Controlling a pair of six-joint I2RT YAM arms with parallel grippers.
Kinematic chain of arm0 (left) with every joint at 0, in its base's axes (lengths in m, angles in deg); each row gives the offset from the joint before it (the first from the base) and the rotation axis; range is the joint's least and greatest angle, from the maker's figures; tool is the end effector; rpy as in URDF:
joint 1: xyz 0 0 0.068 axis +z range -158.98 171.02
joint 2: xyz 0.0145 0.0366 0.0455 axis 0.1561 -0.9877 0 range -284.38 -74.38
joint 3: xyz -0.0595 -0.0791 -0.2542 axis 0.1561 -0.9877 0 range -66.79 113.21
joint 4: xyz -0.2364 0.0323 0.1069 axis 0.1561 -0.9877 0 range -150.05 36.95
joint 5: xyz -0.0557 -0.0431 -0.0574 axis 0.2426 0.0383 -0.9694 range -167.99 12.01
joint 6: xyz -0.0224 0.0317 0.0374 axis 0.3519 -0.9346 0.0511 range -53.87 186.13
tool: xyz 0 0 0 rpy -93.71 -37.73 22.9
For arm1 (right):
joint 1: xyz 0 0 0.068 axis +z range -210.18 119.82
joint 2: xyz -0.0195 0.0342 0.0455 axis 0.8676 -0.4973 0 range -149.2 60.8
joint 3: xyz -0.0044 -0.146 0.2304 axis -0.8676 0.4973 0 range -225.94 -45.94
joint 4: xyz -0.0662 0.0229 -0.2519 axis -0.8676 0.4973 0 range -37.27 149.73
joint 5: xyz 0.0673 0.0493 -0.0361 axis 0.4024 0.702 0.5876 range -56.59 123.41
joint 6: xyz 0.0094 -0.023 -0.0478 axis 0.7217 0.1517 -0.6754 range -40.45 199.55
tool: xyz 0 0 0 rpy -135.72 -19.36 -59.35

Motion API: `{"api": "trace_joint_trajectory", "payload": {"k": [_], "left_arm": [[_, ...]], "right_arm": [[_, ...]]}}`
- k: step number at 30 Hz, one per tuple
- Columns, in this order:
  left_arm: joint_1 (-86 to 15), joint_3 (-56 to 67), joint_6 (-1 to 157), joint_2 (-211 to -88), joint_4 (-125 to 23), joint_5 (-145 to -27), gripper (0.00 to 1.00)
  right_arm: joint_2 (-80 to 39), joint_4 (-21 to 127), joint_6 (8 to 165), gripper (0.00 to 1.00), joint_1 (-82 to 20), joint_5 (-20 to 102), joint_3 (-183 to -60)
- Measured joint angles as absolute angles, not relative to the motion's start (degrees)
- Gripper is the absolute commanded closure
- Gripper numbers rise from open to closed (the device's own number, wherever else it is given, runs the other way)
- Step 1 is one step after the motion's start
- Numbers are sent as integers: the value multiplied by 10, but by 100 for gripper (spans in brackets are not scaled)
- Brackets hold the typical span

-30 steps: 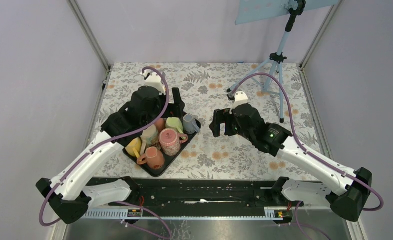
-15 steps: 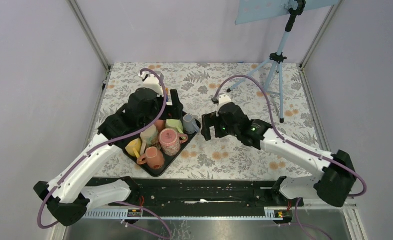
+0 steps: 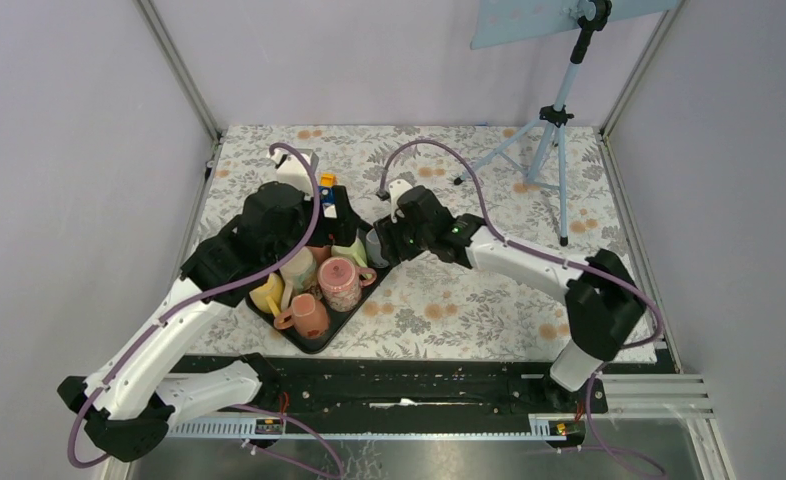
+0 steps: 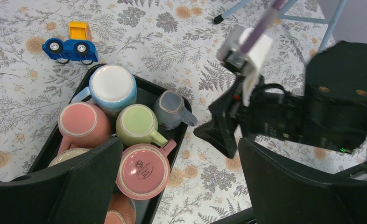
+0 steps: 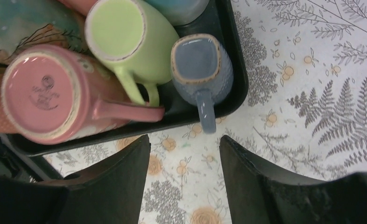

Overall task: Turn the mug right side up
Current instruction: Turn over the cup on the tray.

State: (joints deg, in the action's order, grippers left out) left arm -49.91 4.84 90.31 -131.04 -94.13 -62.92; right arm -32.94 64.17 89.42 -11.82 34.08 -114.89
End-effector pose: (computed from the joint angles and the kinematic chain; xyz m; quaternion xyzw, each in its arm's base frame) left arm 0.1522 -0.1198 0.4076 0.0539 0.8424 -0.1884 0.5020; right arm 0.2475 0.2792 0.2640 -0.2964 0.8412 0.2246 0.3926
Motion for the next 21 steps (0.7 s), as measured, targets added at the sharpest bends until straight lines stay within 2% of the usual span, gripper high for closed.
{"api": "trace_joint_trajectory", "payload": {"k": [5,9,21], "left_arm": [[-499,56,903,-1302,-952,-629,1],[-499,62,903,-1297,-958,-629,1],[-499,67,903,-1295,-969,-629,1]], "right_arm": [[-396,642,870,41,-142,377,-1184],[-435,652,855,48,-154,400,-1205],[-494,676,838,50,-156,421,-1254]]}}
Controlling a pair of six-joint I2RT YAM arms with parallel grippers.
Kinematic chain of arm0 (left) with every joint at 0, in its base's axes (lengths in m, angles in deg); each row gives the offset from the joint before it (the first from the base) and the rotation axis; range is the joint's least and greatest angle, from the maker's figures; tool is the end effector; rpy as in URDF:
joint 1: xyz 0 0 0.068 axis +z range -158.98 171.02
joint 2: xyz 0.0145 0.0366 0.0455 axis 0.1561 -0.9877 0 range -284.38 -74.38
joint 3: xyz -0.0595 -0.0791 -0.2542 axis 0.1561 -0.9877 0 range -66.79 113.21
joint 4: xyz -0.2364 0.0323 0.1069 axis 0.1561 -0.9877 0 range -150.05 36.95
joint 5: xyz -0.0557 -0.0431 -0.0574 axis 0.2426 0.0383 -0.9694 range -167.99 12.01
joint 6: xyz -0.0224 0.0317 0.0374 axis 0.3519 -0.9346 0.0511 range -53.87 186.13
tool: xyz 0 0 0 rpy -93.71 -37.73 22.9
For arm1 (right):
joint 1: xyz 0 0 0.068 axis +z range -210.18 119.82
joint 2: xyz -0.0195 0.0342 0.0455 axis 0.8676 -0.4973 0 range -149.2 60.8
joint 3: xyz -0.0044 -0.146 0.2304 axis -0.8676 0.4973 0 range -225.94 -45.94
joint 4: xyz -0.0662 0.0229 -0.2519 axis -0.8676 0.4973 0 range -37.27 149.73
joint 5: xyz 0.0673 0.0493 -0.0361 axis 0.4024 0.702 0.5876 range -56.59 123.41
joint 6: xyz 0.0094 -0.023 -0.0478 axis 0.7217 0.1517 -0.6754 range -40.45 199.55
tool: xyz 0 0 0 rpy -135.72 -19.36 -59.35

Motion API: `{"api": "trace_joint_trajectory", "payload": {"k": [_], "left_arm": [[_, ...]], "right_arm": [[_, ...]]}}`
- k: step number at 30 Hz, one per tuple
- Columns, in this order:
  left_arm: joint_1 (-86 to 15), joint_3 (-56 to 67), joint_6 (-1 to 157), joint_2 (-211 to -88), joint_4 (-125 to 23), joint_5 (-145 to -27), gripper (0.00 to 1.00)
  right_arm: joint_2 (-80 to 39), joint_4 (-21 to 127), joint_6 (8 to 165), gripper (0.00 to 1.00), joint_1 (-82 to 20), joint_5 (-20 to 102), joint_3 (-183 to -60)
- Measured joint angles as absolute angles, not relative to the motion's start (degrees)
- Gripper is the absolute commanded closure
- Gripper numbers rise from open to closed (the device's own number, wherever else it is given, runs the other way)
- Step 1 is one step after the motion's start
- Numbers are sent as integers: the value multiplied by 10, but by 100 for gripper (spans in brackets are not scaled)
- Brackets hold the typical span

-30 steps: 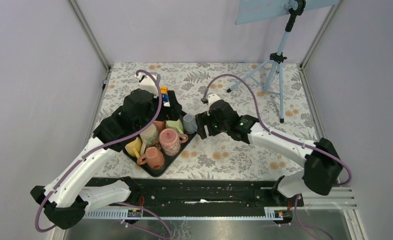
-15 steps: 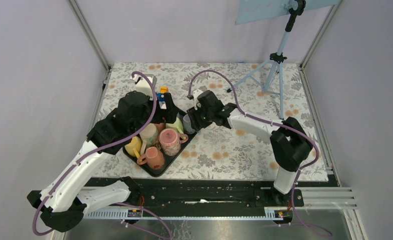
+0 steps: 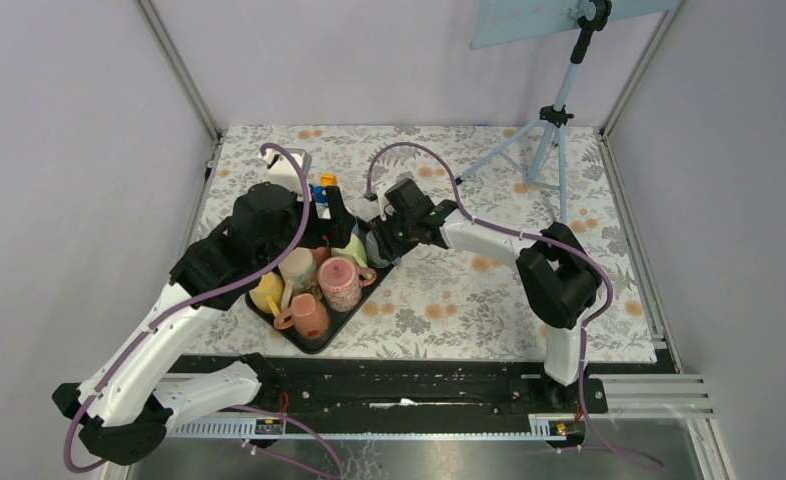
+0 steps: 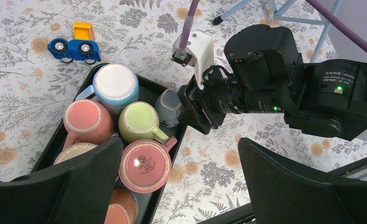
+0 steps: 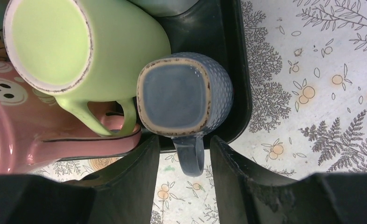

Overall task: Turn the mug right side up
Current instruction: Turn over the cup on the tray.

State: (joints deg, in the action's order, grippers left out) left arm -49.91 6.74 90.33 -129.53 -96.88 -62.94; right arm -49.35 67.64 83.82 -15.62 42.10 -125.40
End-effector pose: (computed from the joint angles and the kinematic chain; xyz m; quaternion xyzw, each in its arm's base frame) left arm 0.1425 -0.1114 0.4178 0.0527 0.8395 -0.1915 0.5057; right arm 0.3015 0.3046 0.2100 -0.3448 0.8569 0.2196 0.3141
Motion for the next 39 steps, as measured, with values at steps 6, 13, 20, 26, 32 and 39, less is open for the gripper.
{"api": "trace_joint_trajectory", "payload": {"k": [6,13,20,26,32,39], "left_arm": [[-499,70,904,-1297,-971,-630,1],[-499,75,904,-1302,-971,-630,1],[-499,78,906,-1310,-971,-630,1],[-499,77,921,-1310,-967,-630,1],[-499,66,947,-1310,-945,-643,1],[-499,40,978,-1310,-923,-663,1]], "right_arm": [[-509,688,832,51,-156,421,-1272],[-519,709,825,62,-156,414,-1283],[-519,719,826,92,-156,410,-1291],[-518,721,843,100,-156,401,-1291],[-487,722,883,100,-157,384,-1275],[-401,702,953,100,-175,371,-1226]]}}
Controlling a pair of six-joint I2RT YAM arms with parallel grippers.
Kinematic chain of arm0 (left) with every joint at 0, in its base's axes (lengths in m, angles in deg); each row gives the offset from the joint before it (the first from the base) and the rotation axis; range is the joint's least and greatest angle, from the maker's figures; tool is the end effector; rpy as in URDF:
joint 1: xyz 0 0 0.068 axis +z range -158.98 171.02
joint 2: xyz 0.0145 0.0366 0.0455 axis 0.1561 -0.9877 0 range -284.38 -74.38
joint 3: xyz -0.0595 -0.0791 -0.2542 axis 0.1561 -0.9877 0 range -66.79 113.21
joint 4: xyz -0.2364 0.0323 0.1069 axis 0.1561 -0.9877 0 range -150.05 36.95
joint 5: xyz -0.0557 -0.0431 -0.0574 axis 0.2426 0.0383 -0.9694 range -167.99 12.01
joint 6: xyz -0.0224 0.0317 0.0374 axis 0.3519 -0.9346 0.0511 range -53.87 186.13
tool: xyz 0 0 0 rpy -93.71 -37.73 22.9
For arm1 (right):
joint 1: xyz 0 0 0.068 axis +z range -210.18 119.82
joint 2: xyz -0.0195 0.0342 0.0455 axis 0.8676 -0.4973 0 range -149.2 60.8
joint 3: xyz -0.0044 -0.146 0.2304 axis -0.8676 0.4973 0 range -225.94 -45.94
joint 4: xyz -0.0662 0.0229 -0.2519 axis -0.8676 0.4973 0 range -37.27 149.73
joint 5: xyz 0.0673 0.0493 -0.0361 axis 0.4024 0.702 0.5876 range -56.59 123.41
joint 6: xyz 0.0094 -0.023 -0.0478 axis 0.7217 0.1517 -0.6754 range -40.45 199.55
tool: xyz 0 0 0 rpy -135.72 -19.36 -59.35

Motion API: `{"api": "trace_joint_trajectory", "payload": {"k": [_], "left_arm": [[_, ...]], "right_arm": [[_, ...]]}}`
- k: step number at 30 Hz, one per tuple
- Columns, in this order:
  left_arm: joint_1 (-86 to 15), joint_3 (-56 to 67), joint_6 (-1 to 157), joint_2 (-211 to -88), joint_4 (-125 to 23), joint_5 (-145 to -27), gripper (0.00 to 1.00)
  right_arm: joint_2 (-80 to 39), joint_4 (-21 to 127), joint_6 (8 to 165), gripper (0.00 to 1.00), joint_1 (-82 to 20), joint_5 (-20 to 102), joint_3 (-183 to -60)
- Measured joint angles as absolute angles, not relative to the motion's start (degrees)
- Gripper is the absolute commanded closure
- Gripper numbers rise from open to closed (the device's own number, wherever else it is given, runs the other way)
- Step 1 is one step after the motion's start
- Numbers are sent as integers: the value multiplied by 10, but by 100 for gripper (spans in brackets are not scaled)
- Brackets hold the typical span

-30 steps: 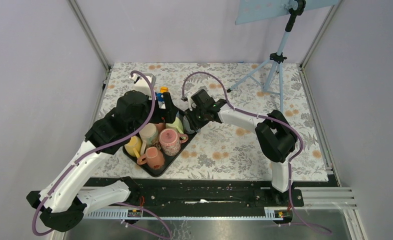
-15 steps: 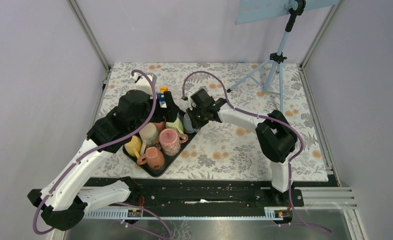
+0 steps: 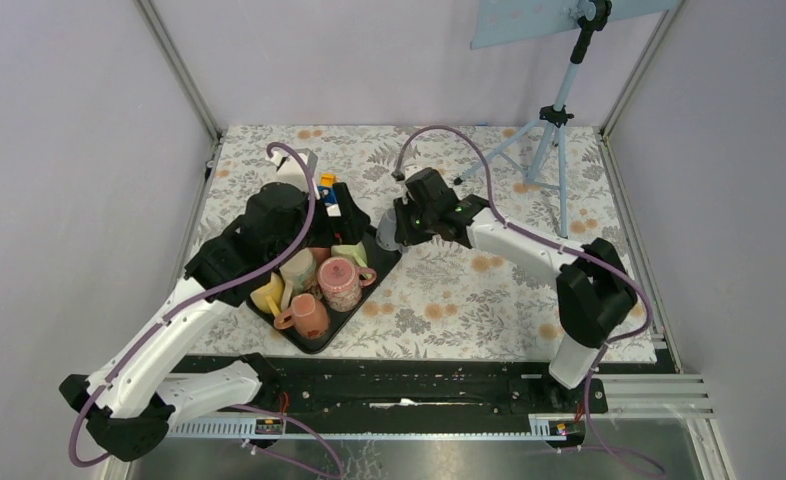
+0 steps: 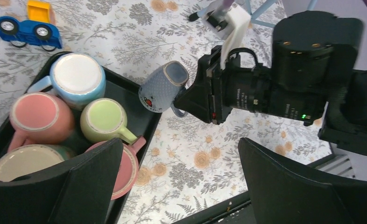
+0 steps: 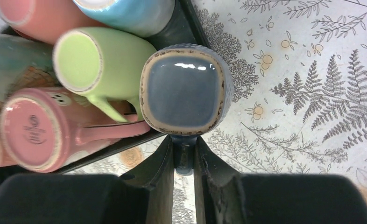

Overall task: Turn the mug right side up
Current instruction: Turn over the cup on the tray.

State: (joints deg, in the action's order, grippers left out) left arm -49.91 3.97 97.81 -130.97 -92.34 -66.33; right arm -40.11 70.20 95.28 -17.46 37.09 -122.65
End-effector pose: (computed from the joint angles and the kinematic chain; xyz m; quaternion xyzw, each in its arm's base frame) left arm 0.1528 -0.1231 0.4058 0.0134 0.8413 -0.2468 0.4808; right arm 0.2921 0.2729 0.2543 -0.2255 0.8837 0.2253 0.3428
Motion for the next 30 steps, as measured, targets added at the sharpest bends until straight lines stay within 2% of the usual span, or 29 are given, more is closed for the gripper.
{"api": "trace_joint_trajectory", "payload": {"k": [8,15,21,30], "left_arm": [[-484,2,1024,-1303,-876,-728,1],[-407,-41,1066,-1299,-806,-865,2],[-321,-79,1139,-1300,-701,-1019,7],[-277,-121,1241,-1322,-586,-1143,16]], "right_arm": [[-308,665,1057,100,-194,388,-1188],[-237,570,1166,100,-215,440,-1150],[-205,456,1272,100,-237,488,-1113],[-202,291,1401,100,-238,535,-1085]]}}
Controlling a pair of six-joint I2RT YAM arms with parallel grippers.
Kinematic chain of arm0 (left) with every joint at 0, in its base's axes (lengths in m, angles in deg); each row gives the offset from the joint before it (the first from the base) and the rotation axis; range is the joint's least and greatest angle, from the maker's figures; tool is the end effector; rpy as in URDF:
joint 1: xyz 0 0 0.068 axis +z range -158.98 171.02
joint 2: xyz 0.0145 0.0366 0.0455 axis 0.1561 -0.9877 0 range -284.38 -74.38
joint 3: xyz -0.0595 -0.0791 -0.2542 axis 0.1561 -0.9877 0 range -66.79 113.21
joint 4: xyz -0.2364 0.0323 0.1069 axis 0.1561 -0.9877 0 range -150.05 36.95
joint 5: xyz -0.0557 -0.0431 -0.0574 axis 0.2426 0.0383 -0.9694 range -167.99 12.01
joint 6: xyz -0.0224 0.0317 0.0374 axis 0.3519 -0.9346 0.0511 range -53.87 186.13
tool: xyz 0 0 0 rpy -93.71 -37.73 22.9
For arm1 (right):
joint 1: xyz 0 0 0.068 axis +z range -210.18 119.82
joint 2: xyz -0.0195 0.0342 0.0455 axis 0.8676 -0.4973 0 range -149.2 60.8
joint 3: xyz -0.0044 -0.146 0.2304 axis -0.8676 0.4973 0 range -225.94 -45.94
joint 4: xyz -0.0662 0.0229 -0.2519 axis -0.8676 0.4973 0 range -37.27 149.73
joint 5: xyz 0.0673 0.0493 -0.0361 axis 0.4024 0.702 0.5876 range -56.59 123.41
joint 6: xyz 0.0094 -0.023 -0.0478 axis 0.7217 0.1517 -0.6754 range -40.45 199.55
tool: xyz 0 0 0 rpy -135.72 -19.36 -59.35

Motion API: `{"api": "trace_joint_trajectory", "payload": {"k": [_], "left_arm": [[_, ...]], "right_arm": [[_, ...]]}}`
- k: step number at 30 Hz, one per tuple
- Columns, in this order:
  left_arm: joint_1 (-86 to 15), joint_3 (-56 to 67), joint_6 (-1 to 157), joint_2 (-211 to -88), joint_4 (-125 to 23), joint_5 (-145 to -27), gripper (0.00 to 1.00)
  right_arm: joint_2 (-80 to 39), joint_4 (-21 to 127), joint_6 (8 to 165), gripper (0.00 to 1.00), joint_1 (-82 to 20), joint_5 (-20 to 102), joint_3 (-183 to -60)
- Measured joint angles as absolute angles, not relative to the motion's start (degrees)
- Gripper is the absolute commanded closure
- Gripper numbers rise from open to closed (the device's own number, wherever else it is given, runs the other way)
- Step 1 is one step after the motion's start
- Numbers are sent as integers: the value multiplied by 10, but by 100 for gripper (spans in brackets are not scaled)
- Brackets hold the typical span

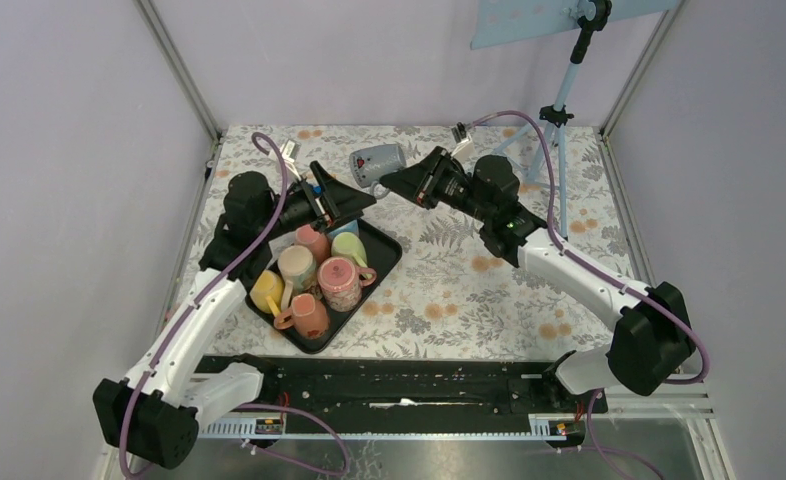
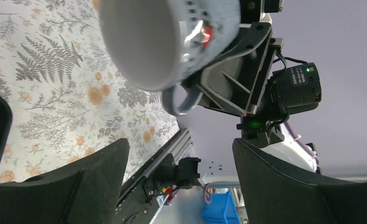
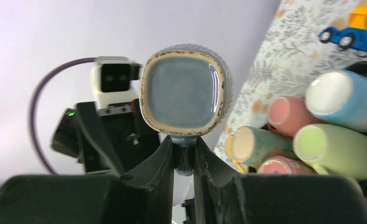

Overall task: Turn the mug right side up
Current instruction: Turn over the cup on the tray.

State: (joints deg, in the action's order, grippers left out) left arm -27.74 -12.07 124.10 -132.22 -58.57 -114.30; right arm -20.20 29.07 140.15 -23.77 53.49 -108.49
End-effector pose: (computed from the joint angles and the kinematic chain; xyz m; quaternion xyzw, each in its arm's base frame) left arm 0.2099 -0.0936 0.3681 -0.0505 0.7471 -0.5696 0.3390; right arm 0.2639 0.2099 0.3634 0.0133 0.6761 0.6226 0.3938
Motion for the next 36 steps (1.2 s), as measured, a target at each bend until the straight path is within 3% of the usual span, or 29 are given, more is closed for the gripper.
{"api": "trace_joint_trajectory", "payload": {"k": [14,36], "left_arm": [[-267,-157,1410,-1364,-393,-1185,36],[-293,-168,1494,-1405,-309,-1179,70]], "right_arm": [[-219,136,1502,100,-238,569,-1055],[-239,95,1526,100,-234,570,-1051]]}}
